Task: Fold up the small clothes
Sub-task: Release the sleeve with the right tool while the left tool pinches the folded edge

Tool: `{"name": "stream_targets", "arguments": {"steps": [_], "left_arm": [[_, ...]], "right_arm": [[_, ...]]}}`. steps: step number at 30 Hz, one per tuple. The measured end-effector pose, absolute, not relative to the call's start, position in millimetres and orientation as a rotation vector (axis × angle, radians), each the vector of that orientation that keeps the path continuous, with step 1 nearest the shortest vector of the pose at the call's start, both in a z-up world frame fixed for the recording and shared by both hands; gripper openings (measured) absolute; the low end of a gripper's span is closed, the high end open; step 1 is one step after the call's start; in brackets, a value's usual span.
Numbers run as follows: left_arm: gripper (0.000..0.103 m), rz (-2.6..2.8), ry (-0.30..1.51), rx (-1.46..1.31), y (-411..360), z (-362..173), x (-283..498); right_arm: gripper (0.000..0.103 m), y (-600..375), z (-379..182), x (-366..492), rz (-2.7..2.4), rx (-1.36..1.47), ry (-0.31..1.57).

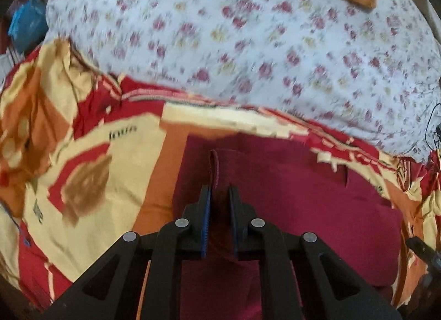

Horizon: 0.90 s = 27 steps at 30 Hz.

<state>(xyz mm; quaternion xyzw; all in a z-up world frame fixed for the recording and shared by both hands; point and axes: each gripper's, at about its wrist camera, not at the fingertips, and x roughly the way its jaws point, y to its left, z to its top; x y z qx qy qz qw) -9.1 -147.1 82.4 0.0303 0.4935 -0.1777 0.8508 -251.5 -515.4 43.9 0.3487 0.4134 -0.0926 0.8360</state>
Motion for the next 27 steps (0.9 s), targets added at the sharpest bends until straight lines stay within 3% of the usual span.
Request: {"name": "stream_targets", "arguments": {"steps": [4,6,7,8,11,15,19,21,22,23,27], "left_arm": [[0.002,-0.375,1.033,0.073,-149,80,-15],[0.002,-0.384,1.033,0.071,-148,83,-17],[0.002,-0.4,1.039,0.065,-150,84,-16],[0.002,-0.417,1.048,0.052,-152,84,-15],[0.002,-0.438,1.052,0.035,-160,84,-8],[0.002,-0.43,1.062,0.052,-172,67,-3],[0.002,-0.417,1.118,0.054,-174,45,1],[0.002,-0.426,1.114,0.051,-171,46,1],[0.002,-0.43,1.111,0.049,-170,47,0],[0.002,-0.434,1.108,0.044,-168,48,0],[0.002,-0.426,1.1,0.05,-171,48,-1]], "right_arm": [[0.08,-510,20,-220,-0.176,0.764,0.933],[0.061,-508,14,-210,-0.156,0.768,0.929],[0.031,-505,16,-203,-0.147,0.727,0.921],[0.015,-503,22,-198,-0.153,0.678,0.91],[0.009,-498,50,-186,-0.189,0.53,0.859],[0.009,-512,67,-172,-0.251,0.445,0.794],[0.01,-527,32,-153,-0.267,0.491,0.89],[0.022,-534,30,-162,-0.269,0.553,0.873],[0.043,-536,33,-168,-0.279,0.571,0.862],[0.054,-539,38,-178,-0.289,0.601,0.848],[0.055,-528,53,-200,-0.19,0.653,0.848]]}}
